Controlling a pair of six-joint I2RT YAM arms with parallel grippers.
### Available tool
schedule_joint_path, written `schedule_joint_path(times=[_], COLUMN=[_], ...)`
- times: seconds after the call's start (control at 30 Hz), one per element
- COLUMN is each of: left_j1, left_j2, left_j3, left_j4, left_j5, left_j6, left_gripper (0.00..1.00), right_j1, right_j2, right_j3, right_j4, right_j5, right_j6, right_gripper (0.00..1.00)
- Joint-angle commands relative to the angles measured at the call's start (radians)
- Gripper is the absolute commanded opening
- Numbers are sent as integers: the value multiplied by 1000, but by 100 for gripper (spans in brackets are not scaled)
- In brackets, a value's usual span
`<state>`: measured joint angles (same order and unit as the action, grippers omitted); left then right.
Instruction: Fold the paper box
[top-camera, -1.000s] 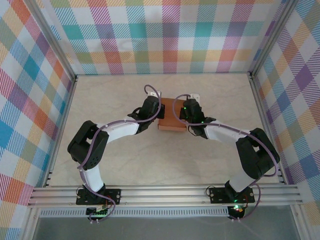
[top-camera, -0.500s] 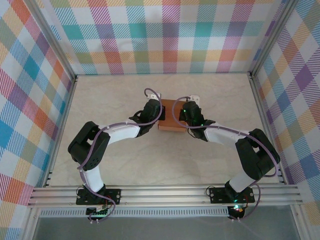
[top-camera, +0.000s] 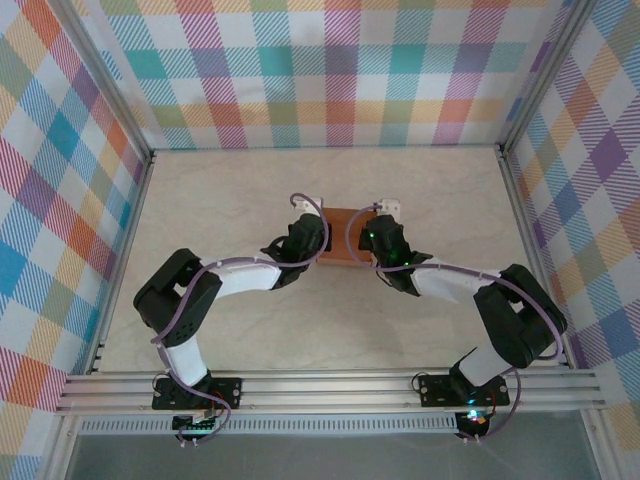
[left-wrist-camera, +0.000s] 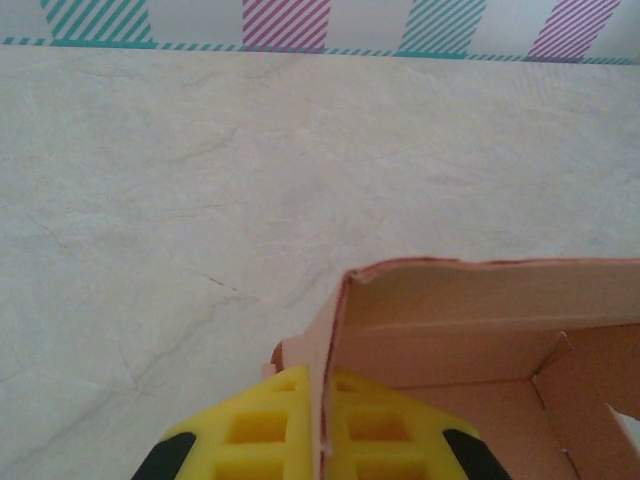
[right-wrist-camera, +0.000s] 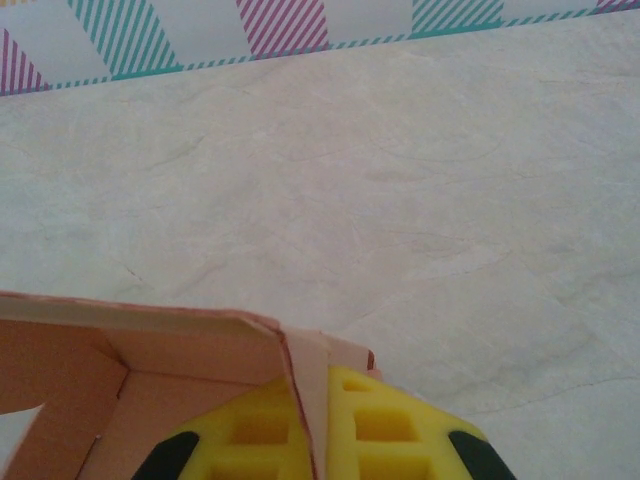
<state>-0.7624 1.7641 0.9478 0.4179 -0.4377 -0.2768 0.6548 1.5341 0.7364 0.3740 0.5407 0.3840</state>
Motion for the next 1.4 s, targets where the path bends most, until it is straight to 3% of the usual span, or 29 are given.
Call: schedule_joint_path(times=[0.0, 0.6, 0.83, 0.97, 1.2, 1.37], left_j1=[-55, -91, -105, -107, -109, -108], left_j2=[-2, 41, 53, 93, 133, 133], left_j3=[-44, -174, -193, -195, -191, -176], left_j4=[-25, 157, 201, 245, 273, 241], left_j5=[56, -11, -46, -60, -84, -99], left_j6=[-28, -25, -15, 26, 11, 2], left_gripper=[0, 0, 0, 0, 0, 0], right_j1=[40, 88, 95, 99, 103, 105], right_j2=[-20, 9, -15, -31, -65, -139], right_j3=[-32, -163, -171, -174, -212, -263], right_j4=[60, 300, 299, 289, 281, 238], right_j5=[-32, 29, 25, 9, -9, -25], right_j6=[0, -59, -76, -81, -71, -64], right_gripper=[0, 0, 10, 31, 48, 71])
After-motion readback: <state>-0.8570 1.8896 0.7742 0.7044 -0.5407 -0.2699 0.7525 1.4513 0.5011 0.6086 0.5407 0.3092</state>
